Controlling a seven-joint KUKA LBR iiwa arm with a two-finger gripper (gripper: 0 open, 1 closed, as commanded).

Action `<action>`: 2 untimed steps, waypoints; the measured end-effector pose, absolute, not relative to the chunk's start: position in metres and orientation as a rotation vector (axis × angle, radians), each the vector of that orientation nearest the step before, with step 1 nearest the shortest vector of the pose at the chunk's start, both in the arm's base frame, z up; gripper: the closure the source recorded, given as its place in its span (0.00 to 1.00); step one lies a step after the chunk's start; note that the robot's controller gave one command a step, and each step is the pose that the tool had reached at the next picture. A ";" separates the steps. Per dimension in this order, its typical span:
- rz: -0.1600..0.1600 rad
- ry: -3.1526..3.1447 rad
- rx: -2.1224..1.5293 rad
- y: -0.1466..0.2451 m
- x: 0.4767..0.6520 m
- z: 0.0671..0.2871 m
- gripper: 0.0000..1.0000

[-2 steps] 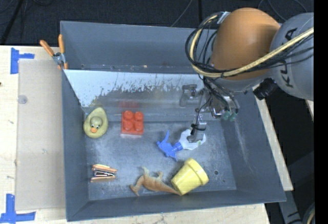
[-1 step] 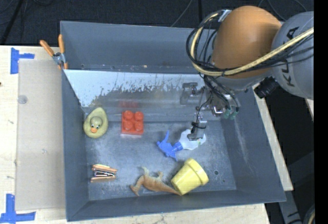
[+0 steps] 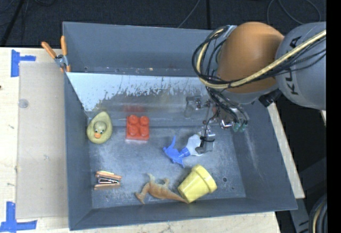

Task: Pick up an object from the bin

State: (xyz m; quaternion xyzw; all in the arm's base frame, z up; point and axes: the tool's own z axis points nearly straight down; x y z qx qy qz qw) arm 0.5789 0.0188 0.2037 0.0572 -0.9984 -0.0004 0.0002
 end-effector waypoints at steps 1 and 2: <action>-0.002 -3.085 0.582 -0.016 0.576 0.162 0.00; -0.002 -3.108 0.446 -0.019 0.586 0.131 0.00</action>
Offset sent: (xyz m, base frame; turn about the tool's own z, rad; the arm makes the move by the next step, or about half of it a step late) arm 0.0070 -0.0382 -0.0719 -0.1720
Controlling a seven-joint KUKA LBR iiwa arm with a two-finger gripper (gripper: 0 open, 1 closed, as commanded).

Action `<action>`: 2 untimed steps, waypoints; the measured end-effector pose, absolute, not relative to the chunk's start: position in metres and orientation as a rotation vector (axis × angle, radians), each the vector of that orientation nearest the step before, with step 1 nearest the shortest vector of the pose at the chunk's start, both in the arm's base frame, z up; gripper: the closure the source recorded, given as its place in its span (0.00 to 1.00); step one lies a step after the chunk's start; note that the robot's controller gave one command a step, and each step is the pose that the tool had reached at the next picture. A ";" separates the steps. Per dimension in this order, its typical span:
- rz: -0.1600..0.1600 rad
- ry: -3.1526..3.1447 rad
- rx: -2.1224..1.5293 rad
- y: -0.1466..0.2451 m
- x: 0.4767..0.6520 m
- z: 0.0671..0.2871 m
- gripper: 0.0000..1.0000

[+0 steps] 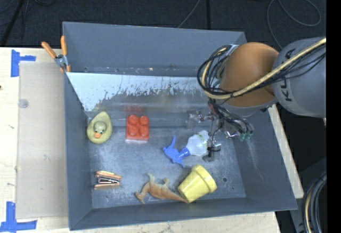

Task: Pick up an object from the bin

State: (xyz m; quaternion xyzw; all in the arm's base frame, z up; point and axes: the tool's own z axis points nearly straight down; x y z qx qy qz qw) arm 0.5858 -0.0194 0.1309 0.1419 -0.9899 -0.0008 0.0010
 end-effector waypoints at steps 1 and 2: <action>-0.002 -3.028 0.839 -0.022 0.597 0.100 0.00; -0.006 -3.038 0.788 -0.029 0.602 0.069 1.00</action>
Offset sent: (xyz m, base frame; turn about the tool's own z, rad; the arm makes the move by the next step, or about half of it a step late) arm 0.0162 -0.0100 -0.0609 -0.2247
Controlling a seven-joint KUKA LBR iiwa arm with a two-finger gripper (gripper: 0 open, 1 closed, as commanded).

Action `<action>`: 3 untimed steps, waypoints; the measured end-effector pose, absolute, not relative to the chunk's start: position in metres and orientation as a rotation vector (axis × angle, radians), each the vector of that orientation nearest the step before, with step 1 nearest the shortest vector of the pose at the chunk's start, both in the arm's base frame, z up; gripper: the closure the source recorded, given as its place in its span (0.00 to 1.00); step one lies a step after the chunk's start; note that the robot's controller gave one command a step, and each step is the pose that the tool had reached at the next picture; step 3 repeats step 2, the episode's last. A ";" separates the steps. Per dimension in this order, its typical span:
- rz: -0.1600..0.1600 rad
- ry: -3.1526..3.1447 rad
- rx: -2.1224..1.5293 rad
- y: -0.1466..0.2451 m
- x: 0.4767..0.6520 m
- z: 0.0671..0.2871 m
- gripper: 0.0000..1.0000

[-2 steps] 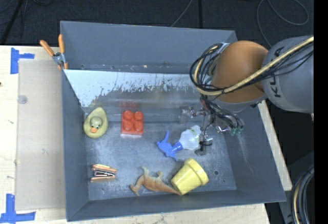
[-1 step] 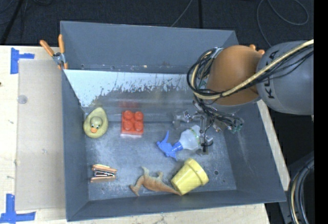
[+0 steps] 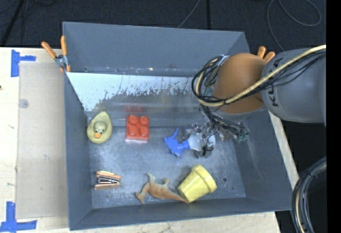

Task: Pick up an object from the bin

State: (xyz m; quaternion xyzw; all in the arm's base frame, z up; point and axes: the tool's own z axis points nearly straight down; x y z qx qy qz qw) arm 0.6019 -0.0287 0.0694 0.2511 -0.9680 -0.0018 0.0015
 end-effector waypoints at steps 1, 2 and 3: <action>-0.006 -3.038 0.788 -0.029 0.602 0.069 1.00; -0.007 -3.035 0.787 -0.029 0.601 0.073 1.00; -0.007 -3.035 0.787 -0.029 0.601 0.073 1.00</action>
Offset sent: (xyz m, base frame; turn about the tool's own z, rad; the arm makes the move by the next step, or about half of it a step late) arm 0.0002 0.0000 0.0909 0.0000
